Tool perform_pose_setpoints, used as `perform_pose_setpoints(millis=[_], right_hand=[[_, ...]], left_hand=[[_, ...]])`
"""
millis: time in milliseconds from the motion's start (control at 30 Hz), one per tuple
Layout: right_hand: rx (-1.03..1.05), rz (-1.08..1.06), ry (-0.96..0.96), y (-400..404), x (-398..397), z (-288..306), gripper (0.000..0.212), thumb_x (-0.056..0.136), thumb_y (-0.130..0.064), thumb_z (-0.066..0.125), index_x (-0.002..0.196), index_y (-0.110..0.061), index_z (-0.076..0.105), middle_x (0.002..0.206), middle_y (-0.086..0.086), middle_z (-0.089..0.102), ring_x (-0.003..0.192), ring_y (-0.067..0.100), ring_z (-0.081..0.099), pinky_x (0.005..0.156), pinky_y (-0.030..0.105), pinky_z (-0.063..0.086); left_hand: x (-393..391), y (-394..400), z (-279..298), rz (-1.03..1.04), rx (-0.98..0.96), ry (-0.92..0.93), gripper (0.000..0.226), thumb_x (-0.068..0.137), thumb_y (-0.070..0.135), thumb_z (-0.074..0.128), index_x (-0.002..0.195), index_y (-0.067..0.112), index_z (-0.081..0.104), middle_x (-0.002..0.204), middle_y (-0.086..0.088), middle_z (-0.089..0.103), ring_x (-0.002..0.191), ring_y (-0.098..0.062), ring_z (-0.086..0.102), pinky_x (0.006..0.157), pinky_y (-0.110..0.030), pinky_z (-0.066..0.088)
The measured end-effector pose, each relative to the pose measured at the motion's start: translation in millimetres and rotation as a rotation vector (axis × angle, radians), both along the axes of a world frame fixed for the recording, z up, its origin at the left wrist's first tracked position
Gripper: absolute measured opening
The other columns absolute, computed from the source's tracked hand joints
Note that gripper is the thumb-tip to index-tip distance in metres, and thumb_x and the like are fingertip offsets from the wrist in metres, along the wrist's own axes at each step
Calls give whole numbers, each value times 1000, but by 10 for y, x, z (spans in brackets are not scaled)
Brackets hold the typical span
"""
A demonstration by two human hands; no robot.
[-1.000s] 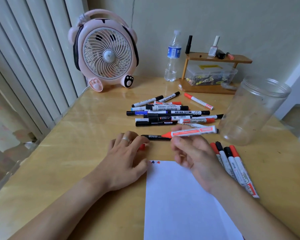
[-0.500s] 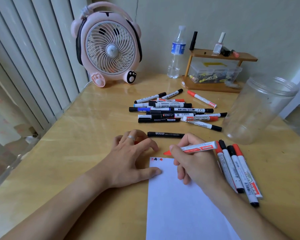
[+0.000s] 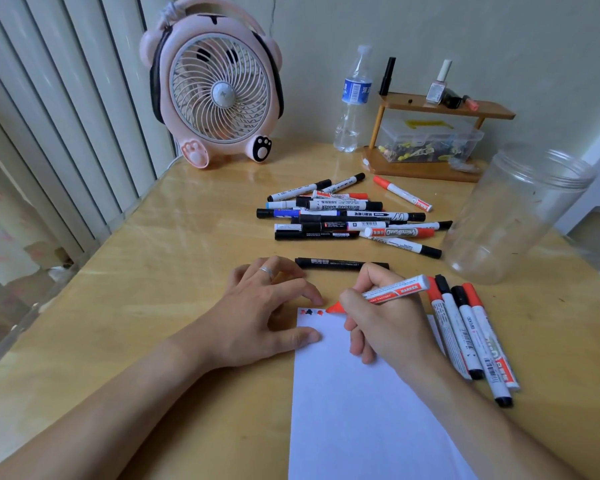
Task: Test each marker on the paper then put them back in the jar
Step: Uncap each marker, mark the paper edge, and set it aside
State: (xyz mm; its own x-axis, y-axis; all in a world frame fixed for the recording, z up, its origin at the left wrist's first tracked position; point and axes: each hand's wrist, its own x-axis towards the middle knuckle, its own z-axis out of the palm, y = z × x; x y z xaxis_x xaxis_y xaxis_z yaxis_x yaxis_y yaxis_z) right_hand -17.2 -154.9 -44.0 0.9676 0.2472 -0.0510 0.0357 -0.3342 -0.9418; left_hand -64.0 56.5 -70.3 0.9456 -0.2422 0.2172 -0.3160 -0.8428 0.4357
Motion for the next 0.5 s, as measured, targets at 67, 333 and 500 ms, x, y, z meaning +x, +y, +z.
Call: perform_pose_setpoints(millis=[67, 333, 500], right_hand=[[-9, 4, 0, 1, 1, 2, 20, 88, -9, 64, 75, -9, 48, 62, 23, 61, 39, 26, 56, 39, 26, 37], [-6, -25, 11, 5, -1, 12, 21, 86, -8, 64, 73, -10, 48, 58, 19, 60, 38, 27, 56, 38, 24, 36], [-17, 19, 5, 6, -7, 19, 22, 88, -7, 64, 73, -11, 48, 61, 22, 61, 38, 26, 55, 38, 24, 37]], left_hand=[[-2, 5, -7, -6, -6, -5, 44, 85, 77, 54, 123, 56, 54, 132, 21, 37, 135, 2, 26, 111, -31, 14], [1, 11, -5, -16, -14, -4, 43, 84, 77, 53, 122, 56, 54, 132, 19, 38, 135, 1, 26, 112, -32, 13], [1, 9, -11, -20, -10, 0, 42, 85, 76, 53, 121, 56, 54, 132, 19, 37, 136, -1, 27, 113, -33, 13]])
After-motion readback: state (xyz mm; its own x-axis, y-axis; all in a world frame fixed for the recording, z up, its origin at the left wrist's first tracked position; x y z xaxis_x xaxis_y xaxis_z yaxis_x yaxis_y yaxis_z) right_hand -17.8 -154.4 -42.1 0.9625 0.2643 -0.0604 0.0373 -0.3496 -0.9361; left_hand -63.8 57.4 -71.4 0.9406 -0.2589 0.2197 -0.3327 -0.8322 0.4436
